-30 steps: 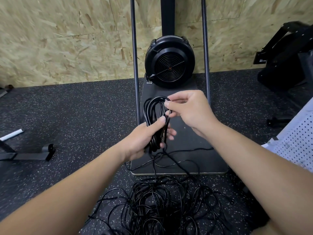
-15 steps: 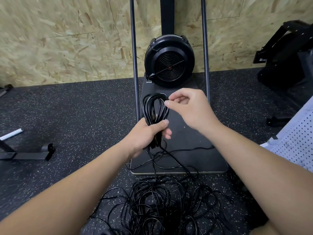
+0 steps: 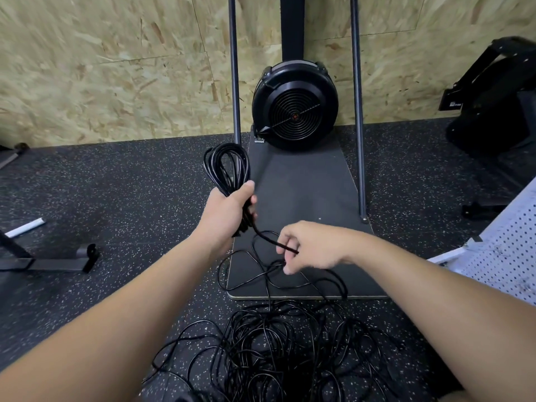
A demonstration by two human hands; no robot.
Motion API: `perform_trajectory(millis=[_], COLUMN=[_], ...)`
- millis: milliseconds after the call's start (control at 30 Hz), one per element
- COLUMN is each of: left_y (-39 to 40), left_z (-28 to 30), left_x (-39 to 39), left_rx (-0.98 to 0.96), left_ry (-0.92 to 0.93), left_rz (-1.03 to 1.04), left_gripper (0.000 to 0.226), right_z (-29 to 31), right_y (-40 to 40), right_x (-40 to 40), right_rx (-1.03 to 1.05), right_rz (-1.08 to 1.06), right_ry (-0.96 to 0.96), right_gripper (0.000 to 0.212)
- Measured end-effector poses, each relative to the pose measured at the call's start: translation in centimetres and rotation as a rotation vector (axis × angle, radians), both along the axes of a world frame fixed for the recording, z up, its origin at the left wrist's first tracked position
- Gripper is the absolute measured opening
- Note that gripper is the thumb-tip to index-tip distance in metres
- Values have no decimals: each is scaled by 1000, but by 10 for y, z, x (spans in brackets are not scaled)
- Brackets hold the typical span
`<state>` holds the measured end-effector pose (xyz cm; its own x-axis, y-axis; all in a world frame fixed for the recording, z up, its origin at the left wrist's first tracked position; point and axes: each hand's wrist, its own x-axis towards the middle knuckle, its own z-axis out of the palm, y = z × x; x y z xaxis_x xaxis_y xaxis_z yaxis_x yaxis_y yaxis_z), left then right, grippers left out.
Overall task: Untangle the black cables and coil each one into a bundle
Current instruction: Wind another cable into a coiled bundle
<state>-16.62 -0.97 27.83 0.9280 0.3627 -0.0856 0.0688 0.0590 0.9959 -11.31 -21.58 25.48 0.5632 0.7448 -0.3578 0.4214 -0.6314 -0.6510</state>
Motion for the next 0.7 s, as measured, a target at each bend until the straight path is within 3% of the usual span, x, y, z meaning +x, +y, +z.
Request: perform_trajectory(millis=[133,233,333,433,533,600,700], left_y=[11,10,3,-9,-17,-23,-31], left_z=[-1,-4,-9,-15,-19,-18,-22], left_x=[-4,-5,-9,-12,-13,-17,-20], left_rx=[190,265,229,16,-62,111,163], left_ry=[96,156,223,297,249,253,263], left_rz=[75,-33,-243,-395,-562,-632,-540], left_gripper=[29,36,61,76,56,32,21], right_z=[20,39,47,52,60,62,62], right_y=[7,11,12,7,-4,-9,-14], right_x=[-3,-10,-11,-3,8,12,13], right_rx=[203,296,346,277,347,505,691], right_rz=[-34,-42,-195,-364,-407,-449,-455], right_ry=[-72,-141,-349,-479,-256,15,240], right_gripper=[2,5,23,51,36,28,33])
